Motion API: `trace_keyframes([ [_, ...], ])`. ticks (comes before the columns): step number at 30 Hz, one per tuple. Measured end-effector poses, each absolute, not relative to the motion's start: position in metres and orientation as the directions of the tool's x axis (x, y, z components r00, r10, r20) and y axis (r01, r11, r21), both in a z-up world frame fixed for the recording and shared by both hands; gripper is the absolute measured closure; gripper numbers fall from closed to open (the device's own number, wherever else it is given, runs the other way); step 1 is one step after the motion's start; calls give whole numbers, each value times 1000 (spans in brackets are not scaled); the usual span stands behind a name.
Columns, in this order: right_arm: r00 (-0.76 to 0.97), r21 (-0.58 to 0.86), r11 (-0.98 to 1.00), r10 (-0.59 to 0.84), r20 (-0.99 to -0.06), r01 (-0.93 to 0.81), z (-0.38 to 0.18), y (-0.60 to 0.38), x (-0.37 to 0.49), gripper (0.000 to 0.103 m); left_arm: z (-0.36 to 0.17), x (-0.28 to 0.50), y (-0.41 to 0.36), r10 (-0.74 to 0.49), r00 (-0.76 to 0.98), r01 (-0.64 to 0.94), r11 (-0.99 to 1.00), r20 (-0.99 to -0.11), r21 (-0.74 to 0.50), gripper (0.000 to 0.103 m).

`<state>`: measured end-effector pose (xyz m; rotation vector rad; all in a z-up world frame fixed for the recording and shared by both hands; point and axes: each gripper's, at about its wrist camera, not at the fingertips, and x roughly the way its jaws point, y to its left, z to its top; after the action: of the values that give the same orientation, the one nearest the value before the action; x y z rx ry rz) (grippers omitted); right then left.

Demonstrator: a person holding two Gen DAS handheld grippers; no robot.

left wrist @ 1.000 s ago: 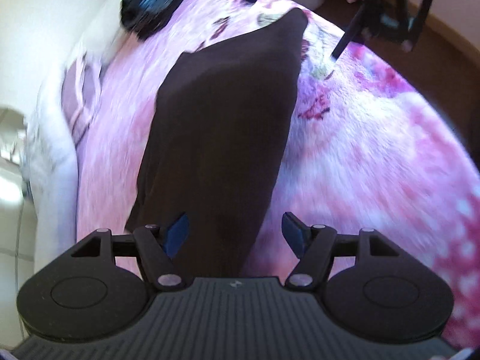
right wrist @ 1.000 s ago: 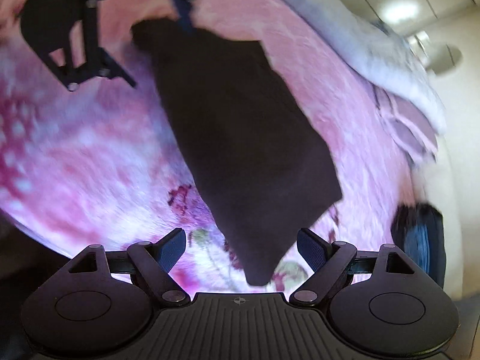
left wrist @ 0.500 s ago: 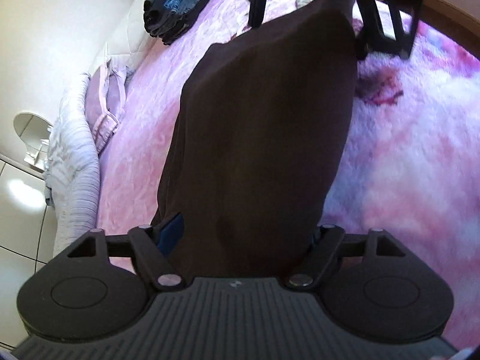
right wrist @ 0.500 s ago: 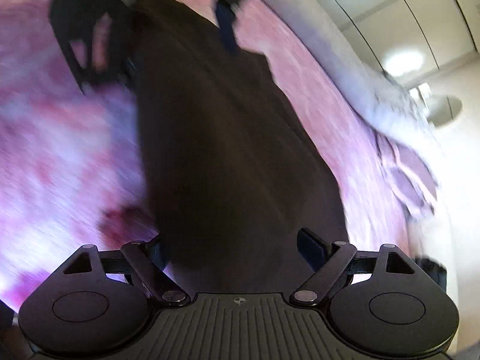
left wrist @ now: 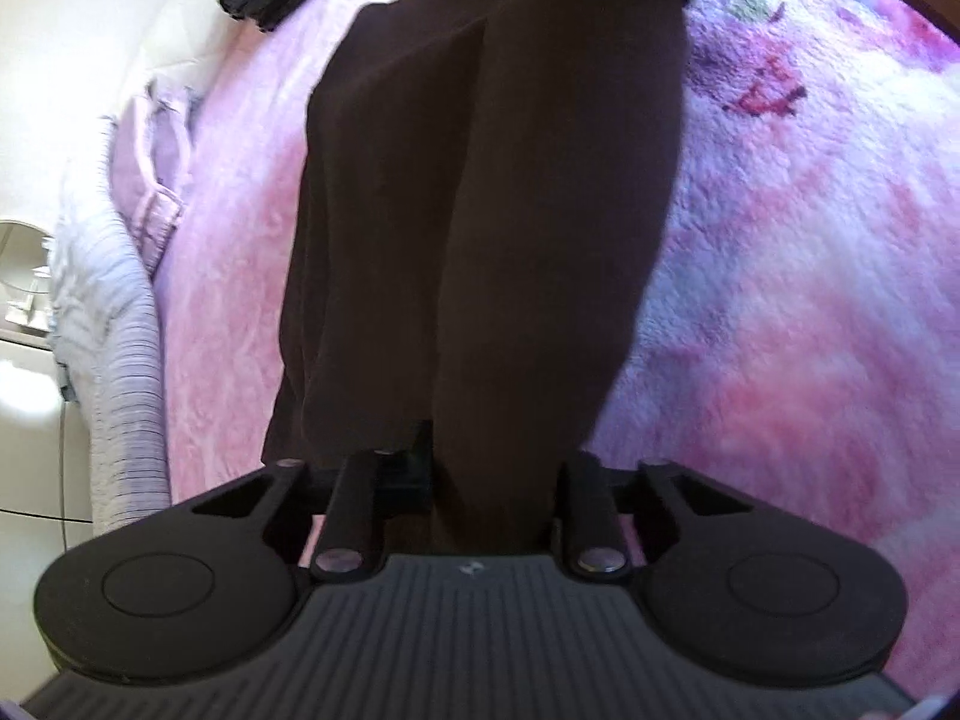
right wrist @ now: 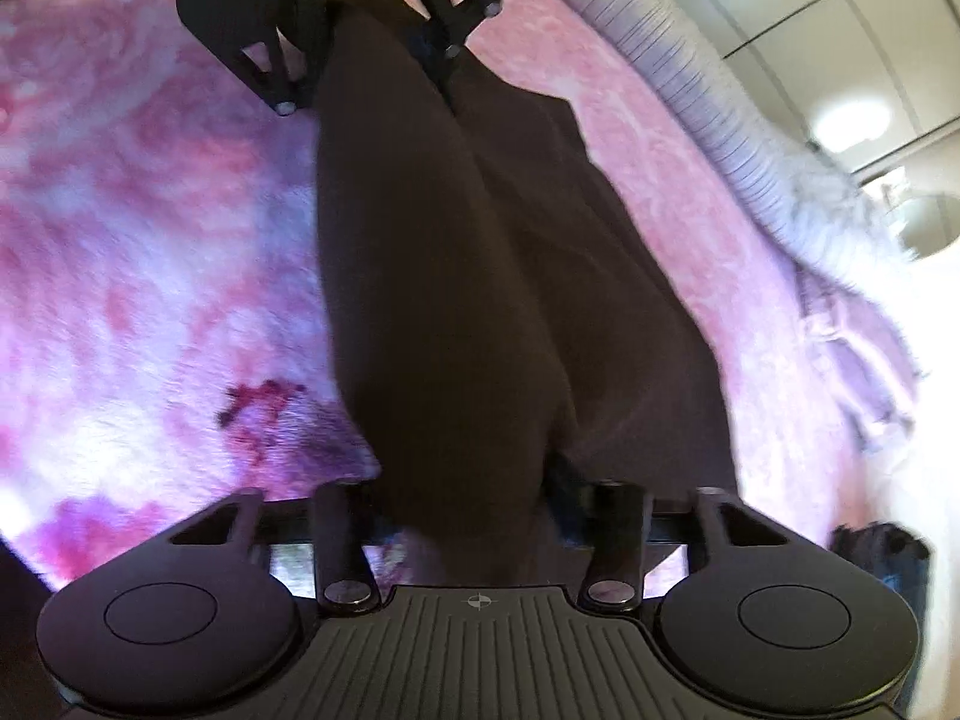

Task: Fold clothes
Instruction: 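Carry the hanging shirt with both grippers toward the stack of folded clothes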

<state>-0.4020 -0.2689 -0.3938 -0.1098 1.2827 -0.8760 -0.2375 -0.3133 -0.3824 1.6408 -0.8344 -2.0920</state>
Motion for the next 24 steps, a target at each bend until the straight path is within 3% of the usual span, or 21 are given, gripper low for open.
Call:
trace_keyframes([
  [2, 31, -498, 694, -598, -801, 520, -380, -273, -405, 77, -366, -239, -319, -589, -258, -77, -777, -766, 624, 88],
  [4, 42, -488, 700, -593, -804, 521, -359, -276, -407, 79, -344, -241, -326, -579, -256, -70, -787, -774, 612, 88],
  [16, -15, -522, 626, -632, -775, 579, -207, -268, -408, 81, -198, -242, -322, -582, -297, -48, -782, -757, 621, 89],
  [24, -74, -542, 562, -649, -758, 625, -142, -231, -381, 81, -143, -221, -294, -595, -361, -47, -758, -718, 651, 89],
])
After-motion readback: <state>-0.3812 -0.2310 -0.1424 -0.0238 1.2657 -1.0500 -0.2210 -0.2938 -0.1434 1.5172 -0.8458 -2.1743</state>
